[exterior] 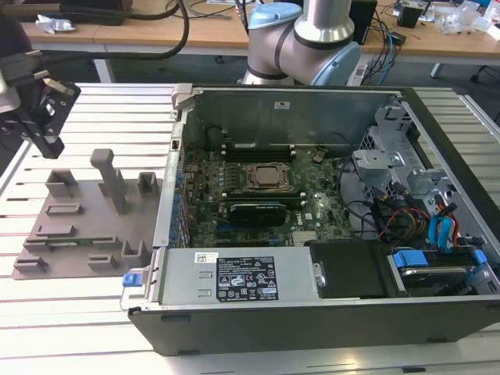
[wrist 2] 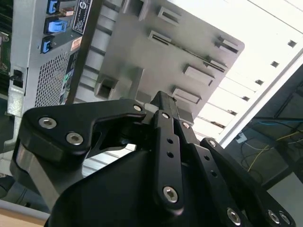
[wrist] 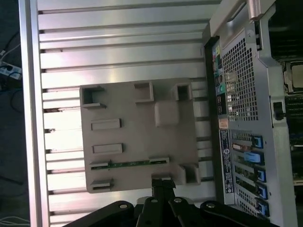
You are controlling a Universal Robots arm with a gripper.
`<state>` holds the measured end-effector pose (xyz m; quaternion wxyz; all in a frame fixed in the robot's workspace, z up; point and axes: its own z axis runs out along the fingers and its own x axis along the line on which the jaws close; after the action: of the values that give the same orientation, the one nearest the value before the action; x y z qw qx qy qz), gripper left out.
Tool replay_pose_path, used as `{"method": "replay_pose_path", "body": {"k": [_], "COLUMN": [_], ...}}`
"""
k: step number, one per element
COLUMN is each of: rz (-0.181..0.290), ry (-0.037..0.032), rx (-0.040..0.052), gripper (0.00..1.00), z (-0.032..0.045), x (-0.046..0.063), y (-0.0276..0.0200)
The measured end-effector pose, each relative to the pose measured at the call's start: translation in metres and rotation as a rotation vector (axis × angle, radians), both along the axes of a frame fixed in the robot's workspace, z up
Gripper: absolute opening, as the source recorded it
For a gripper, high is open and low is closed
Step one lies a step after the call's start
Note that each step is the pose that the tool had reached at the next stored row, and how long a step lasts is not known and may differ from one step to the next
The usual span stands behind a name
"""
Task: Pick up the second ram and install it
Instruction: 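Reach for the second ram, then pick up the second ram and move it above second insertion slot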
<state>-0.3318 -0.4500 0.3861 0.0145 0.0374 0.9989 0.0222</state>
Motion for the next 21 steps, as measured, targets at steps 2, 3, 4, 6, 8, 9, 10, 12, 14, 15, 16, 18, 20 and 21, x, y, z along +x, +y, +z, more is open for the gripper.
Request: {"method": "replay_pose_path", "body": {"k": [2,3,4,6,8,9,10,12,14,15,16,18,20,21], "rz": [0.0,0.0,0.0,0.0,0.0,0.0,0.0,0.0,0.0,0.0,0.002,0.08,0.144,0.176], "ry": [0.0001,0.0,0.0,0.0,0.0,0.0001,0.0001,0.0,0.0,0.0,0.0,0.0002,0.0001,0.0], "rx": [-0.0001,0.0,0.0,0.0,0.0,-0.0001,-0.0001,0.0,0.0,-0.0001,-0.0001,0.0,0.0,0.0], "gripper": [0.1,0.1,0.1,0.1,0.1,0.1,0.1,0.1,0.1,0.1,0.1,0.1,0.1,0.1], "z": [-0.0015,-0.002,-0.0025,-0.0025,-0.0026,-0.0026,-0.0026,-0.0026,-0.0027,-0.0027,-0.0027,-0.0026,-0.0027,-0.0027], "x": [-0.0047,-0.0069,-0.0089,-0.009,-0.009,-0.009,-0.009,-0.009,-0.009,-0.009,-0.009,-0.0091,-0.0091,-0.0091], "y": [-0.0056,-0.0078,-0.0101,-0.0103,-0.0104,-0.0104,-0.0104,-0.0105,-0.0105,-0.0106,-0.0106,-0.0106,-0.0106,-0.0106]}}
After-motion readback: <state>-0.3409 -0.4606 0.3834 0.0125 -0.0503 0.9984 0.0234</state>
